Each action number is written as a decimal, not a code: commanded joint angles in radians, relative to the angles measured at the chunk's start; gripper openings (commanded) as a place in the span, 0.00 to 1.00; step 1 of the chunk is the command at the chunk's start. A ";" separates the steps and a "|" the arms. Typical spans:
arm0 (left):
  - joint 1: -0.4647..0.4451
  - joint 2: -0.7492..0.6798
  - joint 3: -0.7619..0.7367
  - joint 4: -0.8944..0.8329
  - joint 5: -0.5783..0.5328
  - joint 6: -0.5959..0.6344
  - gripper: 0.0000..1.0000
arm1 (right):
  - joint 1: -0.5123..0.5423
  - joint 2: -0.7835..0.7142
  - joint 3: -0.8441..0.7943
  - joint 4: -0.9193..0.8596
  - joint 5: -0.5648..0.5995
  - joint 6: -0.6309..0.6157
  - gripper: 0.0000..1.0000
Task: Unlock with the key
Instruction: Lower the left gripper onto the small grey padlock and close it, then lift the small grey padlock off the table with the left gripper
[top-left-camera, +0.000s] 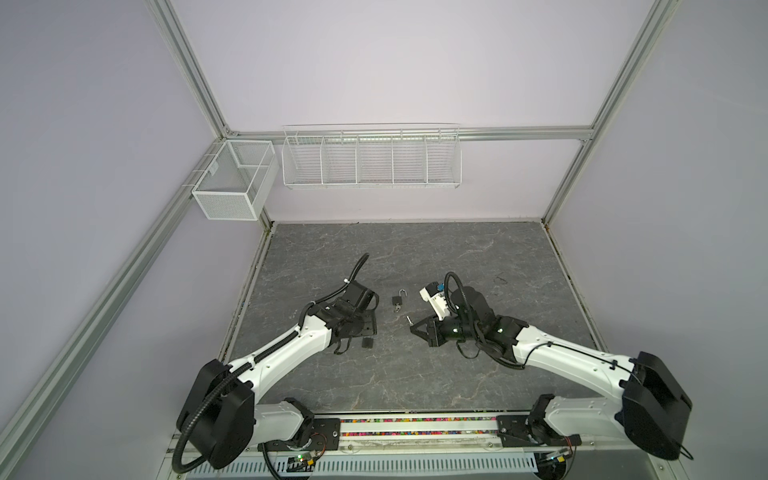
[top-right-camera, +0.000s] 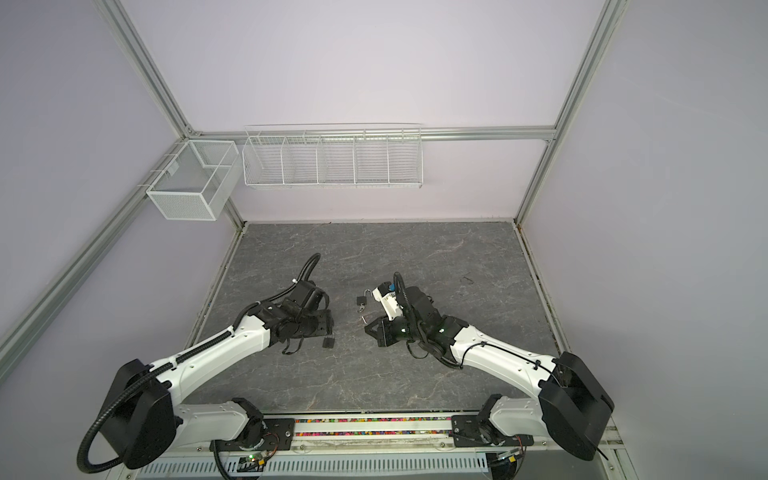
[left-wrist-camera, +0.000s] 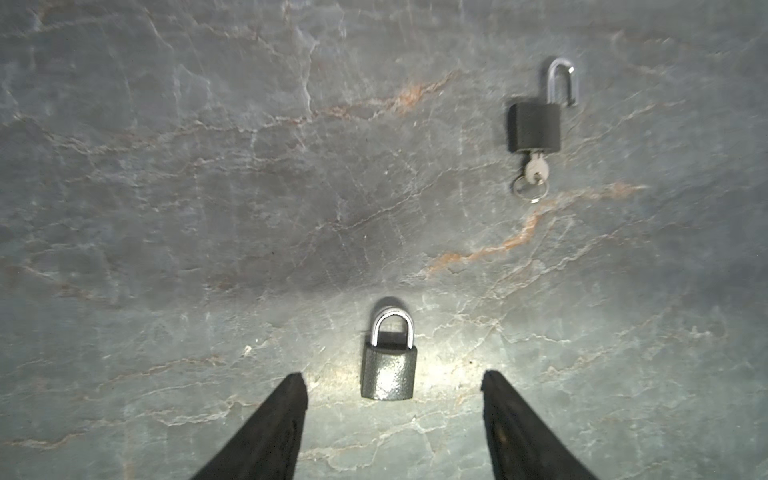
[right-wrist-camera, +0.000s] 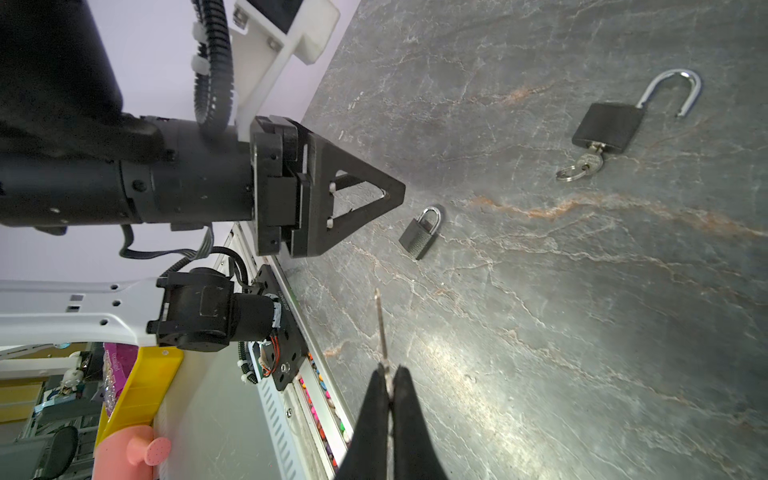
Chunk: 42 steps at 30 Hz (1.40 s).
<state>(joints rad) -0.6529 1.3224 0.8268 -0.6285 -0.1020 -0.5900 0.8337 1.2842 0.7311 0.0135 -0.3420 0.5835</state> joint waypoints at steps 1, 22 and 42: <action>-0.006 0.047 0.003 0.003 0.041 0.018 0.67 | 0.010 0.011 -0.032 0.041 0.006 0.019 0.06; -0.080 0.307 0.073 -0.031 0.007 0.020 0.59 | 0.009 0.027 -0.015 -0.007 0.023 -0.015 0.06; -0.119 0.279 0.040 -0.059 -0.057 -0.054 0.47 | 0.008 0.087 0.002 0.009 0.012 -0.007 0.06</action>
<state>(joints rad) -0.7666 1.5764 0.8482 -0.6586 -0.1307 -0.6361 0.8360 1.3628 0.7204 0.0120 -0.3298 0.5758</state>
